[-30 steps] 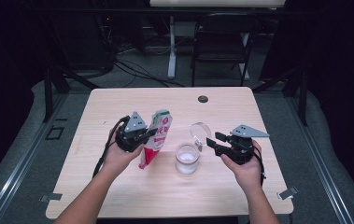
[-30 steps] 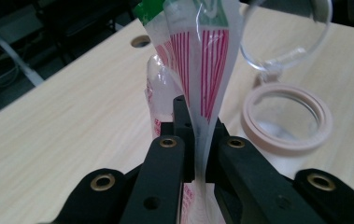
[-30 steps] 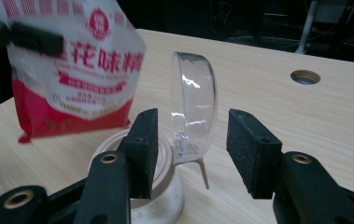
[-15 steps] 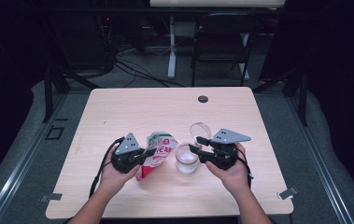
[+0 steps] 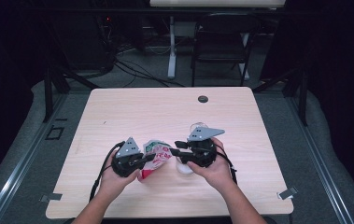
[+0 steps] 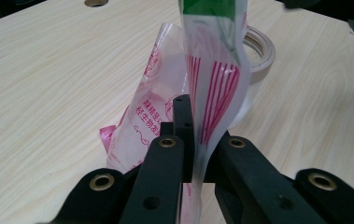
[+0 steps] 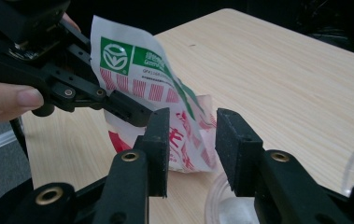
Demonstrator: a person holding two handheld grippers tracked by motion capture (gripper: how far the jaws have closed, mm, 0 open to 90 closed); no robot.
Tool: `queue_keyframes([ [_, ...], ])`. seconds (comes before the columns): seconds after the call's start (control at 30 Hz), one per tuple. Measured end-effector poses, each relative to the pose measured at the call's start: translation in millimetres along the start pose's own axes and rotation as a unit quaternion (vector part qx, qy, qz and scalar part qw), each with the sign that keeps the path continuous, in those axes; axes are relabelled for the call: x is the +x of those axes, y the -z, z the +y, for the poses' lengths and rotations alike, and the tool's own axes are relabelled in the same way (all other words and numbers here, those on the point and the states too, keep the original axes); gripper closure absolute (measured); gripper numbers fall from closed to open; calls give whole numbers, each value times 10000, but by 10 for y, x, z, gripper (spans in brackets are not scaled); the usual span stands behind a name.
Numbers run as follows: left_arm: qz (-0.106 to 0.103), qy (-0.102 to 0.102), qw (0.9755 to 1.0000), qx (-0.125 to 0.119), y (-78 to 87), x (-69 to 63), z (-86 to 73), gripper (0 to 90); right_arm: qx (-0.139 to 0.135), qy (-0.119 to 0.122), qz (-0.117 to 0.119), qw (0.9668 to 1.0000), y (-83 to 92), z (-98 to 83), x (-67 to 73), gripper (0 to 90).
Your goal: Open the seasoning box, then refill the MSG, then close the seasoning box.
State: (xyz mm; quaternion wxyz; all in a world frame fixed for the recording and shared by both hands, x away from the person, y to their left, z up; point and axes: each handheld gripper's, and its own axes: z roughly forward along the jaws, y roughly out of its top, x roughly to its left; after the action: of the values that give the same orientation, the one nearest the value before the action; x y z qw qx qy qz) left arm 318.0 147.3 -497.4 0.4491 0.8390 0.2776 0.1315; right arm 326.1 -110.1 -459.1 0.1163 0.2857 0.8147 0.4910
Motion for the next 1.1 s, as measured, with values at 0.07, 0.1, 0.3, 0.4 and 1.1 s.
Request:
queue_keyframes([
  [0.07, -19, 50, 10000, -6, -4, -12, -20, 900, 150, 50, 37, 9999, -75, -20, 15, 669],
  [0.1, -18, 39, 10000, -12, -7, -15, -24, 900, 202, 100, 39, 9997, -112, -29, 25, 677],
  [0.3, -17, 53, 10000, -62, 9, -25, -60, 900, 421, 257, -38, 9988, -275, -77, 35, 704],
  [0.4, -17, 77, 9999, -102, 18, -28, -81, 898, 464, 253, -3, 9986, -315, -90, 25, 742],
  [1.1, 561, 308, 9974, -333, -132, -70, -365, 415, 630, 123, 337, 9974, -386, -48, -17, 900],
])
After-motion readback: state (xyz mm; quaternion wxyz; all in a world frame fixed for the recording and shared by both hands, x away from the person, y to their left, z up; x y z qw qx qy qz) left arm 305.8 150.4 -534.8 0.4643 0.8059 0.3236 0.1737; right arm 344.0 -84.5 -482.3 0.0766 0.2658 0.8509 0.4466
